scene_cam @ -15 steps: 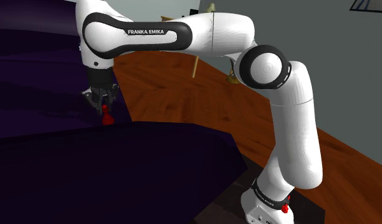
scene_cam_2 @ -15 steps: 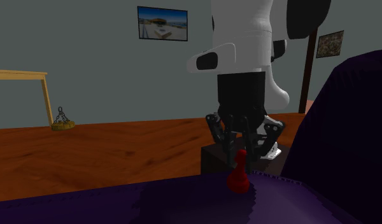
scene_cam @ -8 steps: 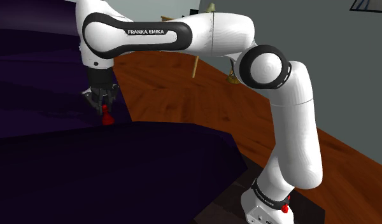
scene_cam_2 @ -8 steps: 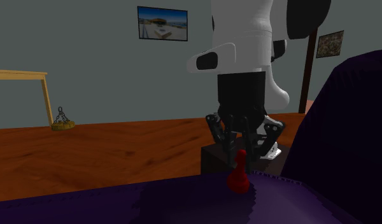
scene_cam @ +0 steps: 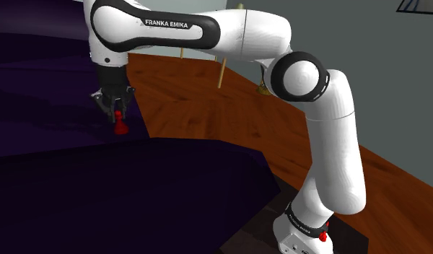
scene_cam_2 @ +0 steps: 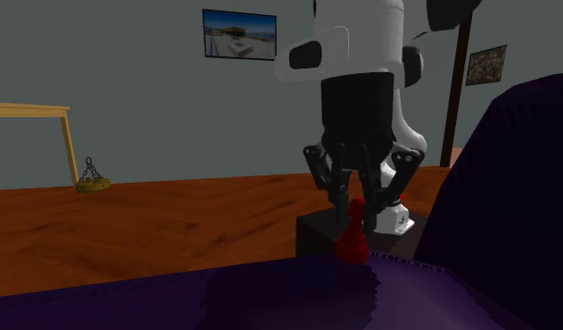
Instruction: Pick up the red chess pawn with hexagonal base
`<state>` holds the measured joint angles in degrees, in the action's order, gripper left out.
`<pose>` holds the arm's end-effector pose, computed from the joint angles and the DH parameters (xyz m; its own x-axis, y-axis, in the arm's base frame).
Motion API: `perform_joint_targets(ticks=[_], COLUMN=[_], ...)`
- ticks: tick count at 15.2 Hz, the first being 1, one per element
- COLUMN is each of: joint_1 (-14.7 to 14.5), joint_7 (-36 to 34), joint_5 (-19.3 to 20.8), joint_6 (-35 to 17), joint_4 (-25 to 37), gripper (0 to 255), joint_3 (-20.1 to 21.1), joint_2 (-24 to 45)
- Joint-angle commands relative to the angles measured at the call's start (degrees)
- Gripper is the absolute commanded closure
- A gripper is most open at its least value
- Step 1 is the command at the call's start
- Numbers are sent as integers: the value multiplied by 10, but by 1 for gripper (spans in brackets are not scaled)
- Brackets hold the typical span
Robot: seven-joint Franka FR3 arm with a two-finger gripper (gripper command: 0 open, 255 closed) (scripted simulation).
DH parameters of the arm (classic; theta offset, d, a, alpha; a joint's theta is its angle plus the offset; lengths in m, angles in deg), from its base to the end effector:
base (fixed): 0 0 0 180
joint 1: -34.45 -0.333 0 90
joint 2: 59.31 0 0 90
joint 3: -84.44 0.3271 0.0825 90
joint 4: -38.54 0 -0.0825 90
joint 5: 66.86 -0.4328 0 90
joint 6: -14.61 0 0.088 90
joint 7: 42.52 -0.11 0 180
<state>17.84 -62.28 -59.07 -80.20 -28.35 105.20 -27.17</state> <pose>0.6510 0.3941 0.4817 0.9608 0.2712 -0.0578 0.2694 -0.9623 -0.0375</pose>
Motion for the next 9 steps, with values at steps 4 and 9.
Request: perform_joint_targets(ticks=[4, 9], joint_1=[-7, -16], joint_7=[0, 0], joint_5=[1, 5], joint_6=[43, 84], joint_4=[50, 104], gripper=[255, 255], joint_3=[0, -1], joint_2=[6, 19])
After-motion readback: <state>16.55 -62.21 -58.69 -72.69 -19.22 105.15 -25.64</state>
